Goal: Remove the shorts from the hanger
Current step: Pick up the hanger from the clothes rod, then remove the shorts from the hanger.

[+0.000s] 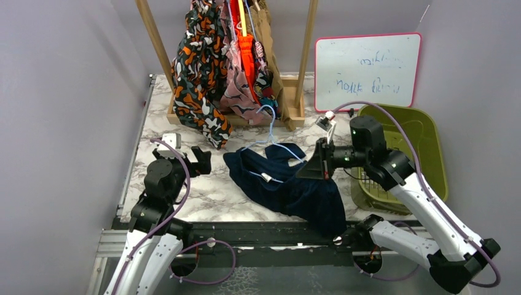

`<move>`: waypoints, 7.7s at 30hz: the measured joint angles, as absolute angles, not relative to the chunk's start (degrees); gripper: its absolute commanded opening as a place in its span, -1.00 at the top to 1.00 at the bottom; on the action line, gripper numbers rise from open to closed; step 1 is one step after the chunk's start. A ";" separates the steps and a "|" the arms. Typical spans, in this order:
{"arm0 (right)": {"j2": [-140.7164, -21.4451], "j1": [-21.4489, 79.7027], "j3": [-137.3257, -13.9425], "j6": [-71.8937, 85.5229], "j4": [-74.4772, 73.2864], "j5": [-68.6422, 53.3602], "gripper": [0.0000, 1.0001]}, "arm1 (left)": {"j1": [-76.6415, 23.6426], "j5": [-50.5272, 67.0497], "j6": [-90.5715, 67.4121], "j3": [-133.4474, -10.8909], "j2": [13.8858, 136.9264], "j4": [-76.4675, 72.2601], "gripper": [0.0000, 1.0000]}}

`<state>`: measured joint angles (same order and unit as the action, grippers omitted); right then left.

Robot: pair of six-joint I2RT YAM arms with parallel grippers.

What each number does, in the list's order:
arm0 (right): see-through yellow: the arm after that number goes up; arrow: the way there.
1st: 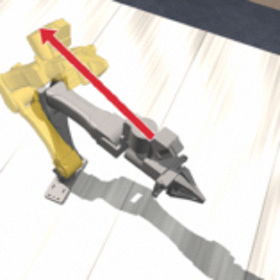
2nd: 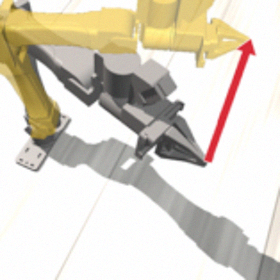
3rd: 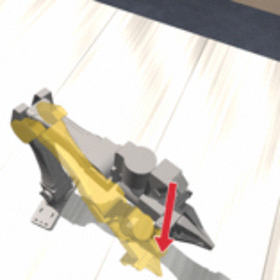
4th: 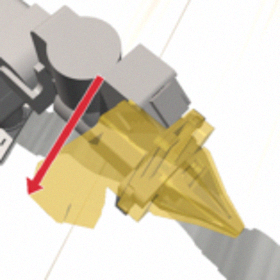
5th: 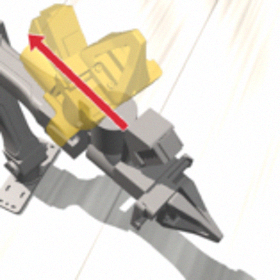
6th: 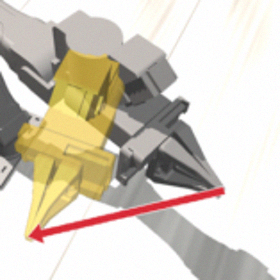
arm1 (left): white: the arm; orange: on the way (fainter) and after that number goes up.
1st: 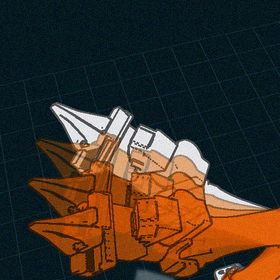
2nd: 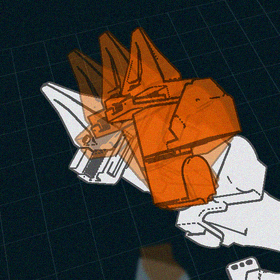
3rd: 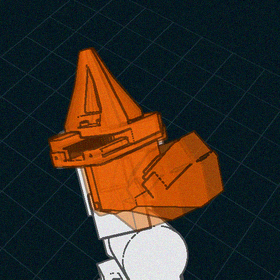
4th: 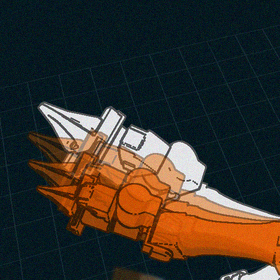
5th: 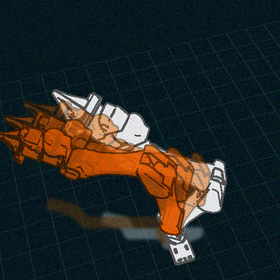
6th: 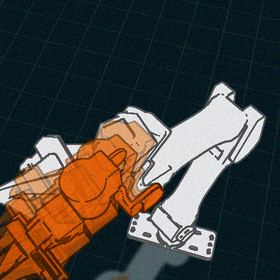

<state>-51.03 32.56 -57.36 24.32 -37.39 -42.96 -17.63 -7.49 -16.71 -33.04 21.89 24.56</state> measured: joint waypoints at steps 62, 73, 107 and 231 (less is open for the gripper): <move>-59.11 37.82 -45.21 19.86 -21.41 -48.14 0.98 | -26.09 32.36 -28.53 -39.79 40.56 5.39 -0.49; -62.08 38.20 -48.62 19.88 -21.47 -48.75 0.98 | -33.12 18.44 -27.27 -37.52 50.46 -0.67 0.31; -76.51 38.52 -81.23 17.63 -30.04 -37.21 -0.35 | -35.48 0.19 -14.00 -56.75 47.24 6.68 1.00; -71.79 33.82 -54.72 -44.40 -37.23 -45.52 0.98 | -35.48 11.55 -9.56 -45.28 39.55 20.86 1.00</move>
